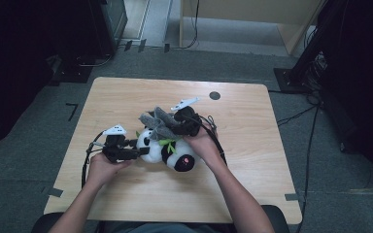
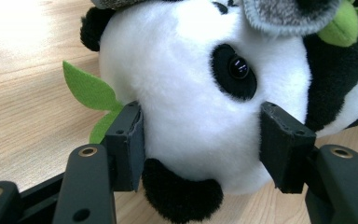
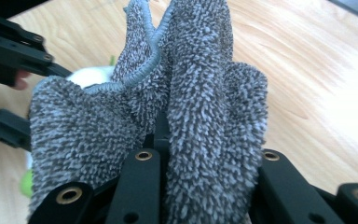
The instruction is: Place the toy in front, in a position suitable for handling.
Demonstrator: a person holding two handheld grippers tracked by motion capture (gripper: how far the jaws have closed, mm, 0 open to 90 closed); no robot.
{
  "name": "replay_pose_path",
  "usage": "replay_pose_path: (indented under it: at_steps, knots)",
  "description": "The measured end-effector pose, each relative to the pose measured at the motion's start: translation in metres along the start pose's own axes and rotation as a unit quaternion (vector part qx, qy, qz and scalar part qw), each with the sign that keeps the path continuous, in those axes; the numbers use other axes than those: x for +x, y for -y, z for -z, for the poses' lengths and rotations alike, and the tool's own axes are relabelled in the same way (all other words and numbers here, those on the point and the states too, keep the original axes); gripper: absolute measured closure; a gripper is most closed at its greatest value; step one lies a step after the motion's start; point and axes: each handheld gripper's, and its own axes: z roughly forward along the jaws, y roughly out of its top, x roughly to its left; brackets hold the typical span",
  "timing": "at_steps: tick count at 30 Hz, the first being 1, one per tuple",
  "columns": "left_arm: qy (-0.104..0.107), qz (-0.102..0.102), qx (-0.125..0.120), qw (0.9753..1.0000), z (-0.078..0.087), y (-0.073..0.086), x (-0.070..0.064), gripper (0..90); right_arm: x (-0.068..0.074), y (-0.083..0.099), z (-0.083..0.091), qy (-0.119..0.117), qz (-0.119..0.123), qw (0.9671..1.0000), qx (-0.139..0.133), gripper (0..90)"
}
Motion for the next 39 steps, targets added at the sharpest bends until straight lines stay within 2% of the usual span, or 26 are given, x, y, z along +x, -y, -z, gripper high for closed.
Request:
replay_pose_path:
  at_steps: [3, 9, 13, 16, 17, 18, 21, 24, 30, 34, 39]
  knots:
    - [0.000, 0.000, 0.000, 1.0000, 0.000, 0.000, 0.000, 39.9, -0.003, 0.000, 0.001, 0.014, 0.003, 0.9999, 0.003, 73.7]
    - [0.000, 0.000, 0.000, 1.0000, 0.000, 0.000, 0.000, 40.1, -0.013, 0.002, 0.007, 0.024, -0.016, 0.9995, -0.011, 74.6]
    - [0.000, -0.001, 0.001, 1.0000, 0.000, 0.000, 0.000, 40.1, -0.026, 0.005, 0.014, 0.033, -0.039, 0.9985, -0.022, 75.7]
    - [-0.001, -0.004, 0.003, 1.0000, 0.000, 0.000, 0.000, 40.1, -0.038, 0.010, 0.018, 0.033, -0.070, 0.9968, -0.022, 76.3]
    - [-0.001, -0.004, 0.003, 1.0000, 0.000, 0.000, 0.000, 40.1, -0.038, 0.010, 0.018, 0.033, -0.070, 0.9968, -0.022, 76.3]
    - [0.000, -0.004, 0.002, 1.0000, 0.000, 0.000, 0.000, 40.0, -0.045, 0.014, 0.020, 0.049, -0.073, 0.9960, -0.013, 76.3]
    - [0.000, -0.006, 0.002, 1.0000, 0.000, 0.001, 0.001, 40.0, -0.053, 0.018, 0.021, 0.060, -0.086, 0.9944, -0.008, 76.2]
    - [0.000, -0.008, 0.003, 1.0000, 0.000, 0.001, 0.001, 40.0, -0.058, 0.020, 0.026, 0.070, -0.090, 0.9934, -0.015, 76.2]
    - [0.001, -0.007, 0.001, 1.0000, 0.000, 0.001, 0.002, 39.7, -0.058, 0.016, 0.049, 0.063, -0.095, 0.9911, -0.068, 76.2]
    - [0.002, -0.006, 0.001, 1.0000, 0.000, 0.001, 0.002, 39.7, -0.050, 0.008, 0.064, 0.060, -0.082, 0.9904, -0.094, 76.2]
    - [0.002, 0.000, 0.001, 1.0000, 0.000, 0.000, 0.002, 39.6, -0.038, 0.003, 0.087, 0.040, -0.074, 0.9880, -0.129, 75.9]
